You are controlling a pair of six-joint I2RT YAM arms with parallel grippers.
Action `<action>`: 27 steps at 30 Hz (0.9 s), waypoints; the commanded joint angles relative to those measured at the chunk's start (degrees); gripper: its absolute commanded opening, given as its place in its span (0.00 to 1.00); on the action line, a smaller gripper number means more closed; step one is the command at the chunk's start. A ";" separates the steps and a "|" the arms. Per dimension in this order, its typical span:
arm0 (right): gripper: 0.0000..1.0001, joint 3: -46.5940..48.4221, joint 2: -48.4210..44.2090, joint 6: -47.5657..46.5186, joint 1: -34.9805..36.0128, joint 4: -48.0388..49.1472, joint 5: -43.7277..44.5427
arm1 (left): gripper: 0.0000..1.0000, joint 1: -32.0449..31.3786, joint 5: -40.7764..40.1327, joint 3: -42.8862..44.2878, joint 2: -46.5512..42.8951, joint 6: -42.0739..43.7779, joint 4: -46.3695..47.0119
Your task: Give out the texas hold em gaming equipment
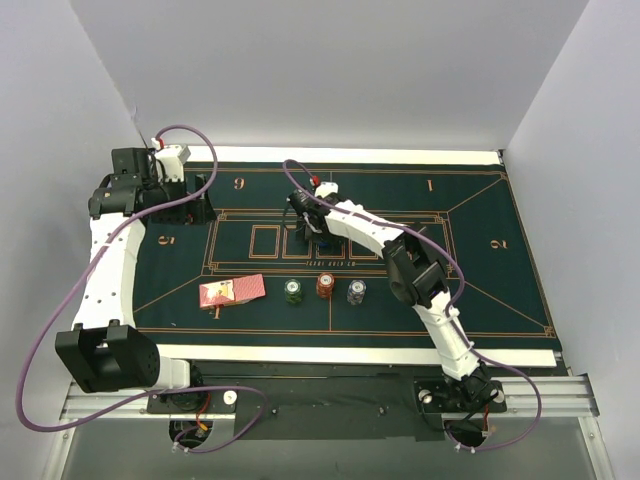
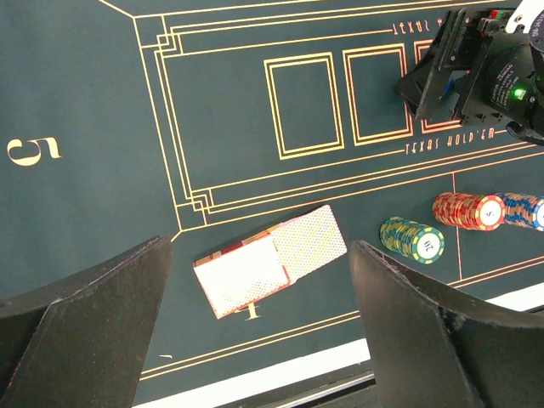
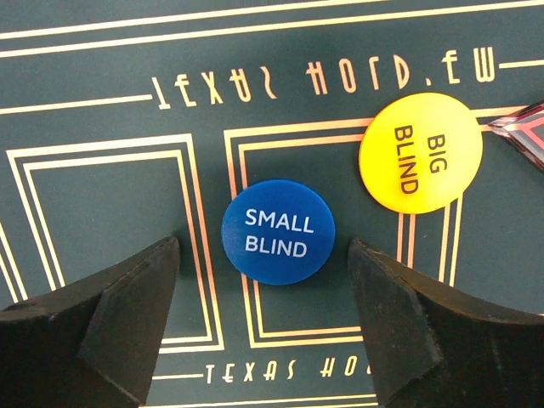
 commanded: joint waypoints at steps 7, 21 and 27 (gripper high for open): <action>0.62 1.44 3.60 0.26 -0.50 -1.15 -0.01 | 0.97 1.01 1.99 2.89 -1.46 0.36 -0.47; 0.42 9.43 7.20 0.35 3.37 -2.99 -4.48 | 0.97 2.50 1.81 2.02 -2.60 0.71 -0.29; 0.41 18.82 12.12 0.61 7.32 -1.07 -11.25 | 0.97 3.20 1.81 0.79 -2.69 0.80 0.06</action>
